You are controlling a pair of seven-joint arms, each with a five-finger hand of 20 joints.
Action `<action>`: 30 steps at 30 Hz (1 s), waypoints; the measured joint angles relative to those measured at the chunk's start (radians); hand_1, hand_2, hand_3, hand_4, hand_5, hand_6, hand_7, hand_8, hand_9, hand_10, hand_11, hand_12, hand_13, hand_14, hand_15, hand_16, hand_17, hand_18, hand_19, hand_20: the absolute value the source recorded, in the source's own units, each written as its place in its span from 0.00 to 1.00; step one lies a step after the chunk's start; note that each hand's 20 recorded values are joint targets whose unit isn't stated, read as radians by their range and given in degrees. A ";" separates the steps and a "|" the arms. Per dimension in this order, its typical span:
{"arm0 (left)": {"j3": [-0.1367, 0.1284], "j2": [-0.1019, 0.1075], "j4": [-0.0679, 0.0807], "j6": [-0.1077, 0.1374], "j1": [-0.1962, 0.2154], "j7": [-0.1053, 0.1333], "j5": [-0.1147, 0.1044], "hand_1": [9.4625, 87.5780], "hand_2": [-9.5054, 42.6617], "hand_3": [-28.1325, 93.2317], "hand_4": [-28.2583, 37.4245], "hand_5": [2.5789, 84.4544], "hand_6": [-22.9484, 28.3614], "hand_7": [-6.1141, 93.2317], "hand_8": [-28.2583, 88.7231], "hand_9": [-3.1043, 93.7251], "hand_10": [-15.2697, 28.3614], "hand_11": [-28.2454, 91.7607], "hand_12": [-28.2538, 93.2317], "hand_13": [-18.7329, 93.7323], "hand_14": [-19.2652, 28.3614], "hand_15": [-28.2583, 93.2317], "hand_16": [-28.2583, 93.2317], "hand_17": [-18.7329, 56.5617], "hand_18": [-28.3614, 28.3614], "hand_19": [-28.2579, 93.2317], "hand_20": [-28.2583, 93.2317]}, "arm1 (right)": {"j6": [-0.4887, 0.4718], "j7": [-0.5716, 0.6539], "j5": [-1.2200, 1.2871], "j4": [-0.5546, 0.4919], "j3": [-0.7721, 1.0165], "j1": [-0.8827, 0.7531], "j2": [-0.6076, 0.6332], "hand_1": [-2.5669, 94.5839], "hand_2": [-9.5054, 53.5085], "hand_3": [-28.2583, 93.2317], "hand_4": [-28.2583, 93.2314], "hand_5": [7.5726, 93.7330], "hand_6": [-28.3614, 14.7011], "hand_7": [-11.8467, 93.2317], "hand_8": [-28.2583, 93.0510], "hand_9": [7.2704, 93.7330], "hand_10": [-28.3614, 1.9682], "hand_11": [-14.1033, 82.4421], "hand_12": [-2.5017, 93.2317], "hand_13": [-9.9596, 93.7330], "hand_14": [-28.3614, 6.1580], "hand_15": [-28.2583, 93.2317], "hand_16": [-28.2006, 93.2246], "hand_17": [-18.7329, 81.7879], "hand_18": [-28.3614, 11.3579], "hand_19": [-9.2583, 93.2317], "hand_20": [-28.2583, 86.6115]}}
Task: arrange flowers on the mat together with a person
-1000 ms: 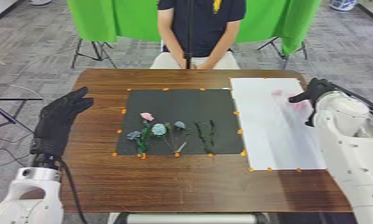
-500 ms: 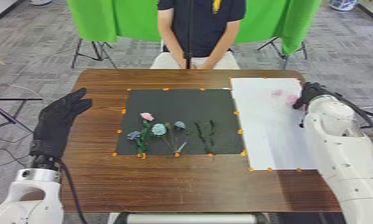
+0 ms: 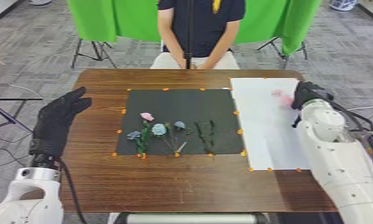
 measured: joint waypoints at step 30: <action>-0.001 0.013 -0.003 -0.001 0.001 -0.014 -0.020 0.19 0.28 0.74 0.05 0.54 0.54 0.16 0.19 0.49 0.67 0.40 0.36 0.45 0.77 0.35 0.27 0.27 0.72 0.29 0.36 | -0.223 -0.275 0.185 -0.379 -0.493 0.269 0.108 0.71 0.00 0.65 0.04 0.88 0.64 0.30 0.29 1.00 0.60 0.43 0.24 1.00 0.82 0.75 0.36 0.95 0.57 1.00 0.53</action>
